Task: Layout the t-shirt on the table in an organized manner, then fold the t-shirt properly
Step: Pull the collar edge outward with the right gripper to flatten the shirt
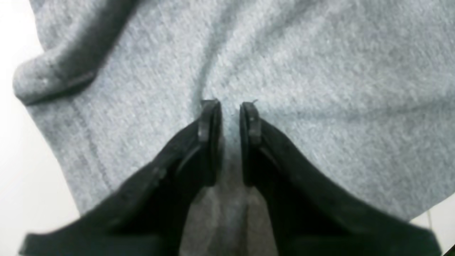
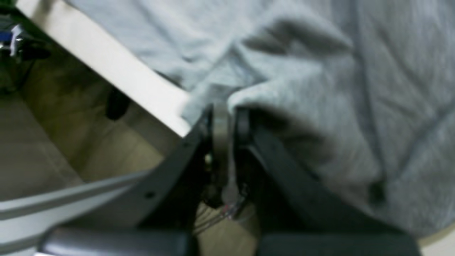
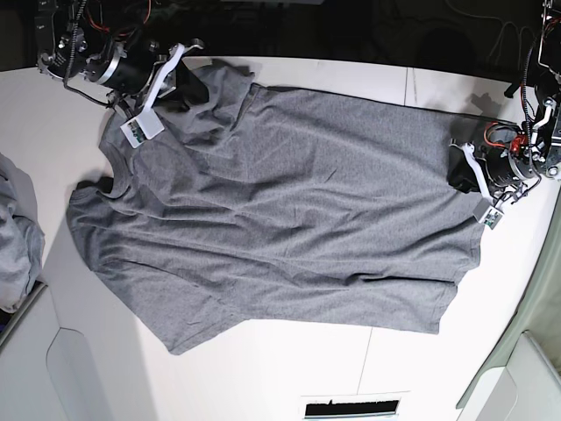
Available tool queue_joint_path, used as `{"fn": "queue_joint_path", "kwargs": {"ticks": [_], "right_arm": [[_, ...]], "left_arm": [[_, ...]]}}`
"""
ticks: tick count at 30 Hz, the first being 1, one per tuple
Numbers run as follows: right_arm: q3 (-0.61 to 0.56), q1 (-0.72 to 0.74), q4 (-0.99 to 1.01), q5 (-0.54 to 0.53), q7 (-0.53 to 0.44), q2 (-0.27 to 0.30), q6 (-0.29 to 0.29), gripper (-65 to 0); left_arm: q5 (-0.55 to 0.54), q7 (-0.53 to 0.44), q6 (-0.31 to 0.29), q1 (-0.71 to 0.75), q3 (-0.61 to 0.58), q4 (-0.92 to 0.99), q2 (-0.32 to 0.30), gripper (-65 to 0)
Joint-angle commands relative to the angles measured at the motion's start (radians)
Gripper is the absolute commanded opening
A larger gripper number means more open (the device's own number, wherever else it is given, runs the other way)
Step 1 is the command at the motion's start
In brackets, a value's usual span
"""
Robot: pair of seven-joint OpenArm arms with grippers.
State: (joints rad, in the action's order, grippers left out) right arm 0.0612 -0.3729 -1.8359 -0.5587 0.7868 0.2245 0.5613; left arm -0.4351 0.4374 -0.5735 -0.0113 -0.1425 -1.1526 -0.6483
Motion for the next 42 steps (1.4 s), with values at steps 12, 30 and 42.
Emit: {"fn": "queue_joint_path", "kwargs": {"ticks": [12, 30, 42], "right_arm": [[-0.233, -0.056, -0.126, -0.010, 0.025, 0.008, 0.018, -32.2], [0.000, -0.037, -0.363, 0.088, -0.066, -0.090, -0.043, -32.6], [0.080, 0.185, 0.042, 0.211, -0.094, -0.092, -0.085, -65.0]], "left_arm": [[0.060, 0.000, 0.013, -0.009, 0.006, -0.005, -0.020, -51.2], [0.055, 0.000, 0.038, -0.008, 0.006, -0.005, -0.096, -51.2], [0.005, 0.005, 0.027, -0.008, 0.006, -0.048, -0.095, -51.2]]}}
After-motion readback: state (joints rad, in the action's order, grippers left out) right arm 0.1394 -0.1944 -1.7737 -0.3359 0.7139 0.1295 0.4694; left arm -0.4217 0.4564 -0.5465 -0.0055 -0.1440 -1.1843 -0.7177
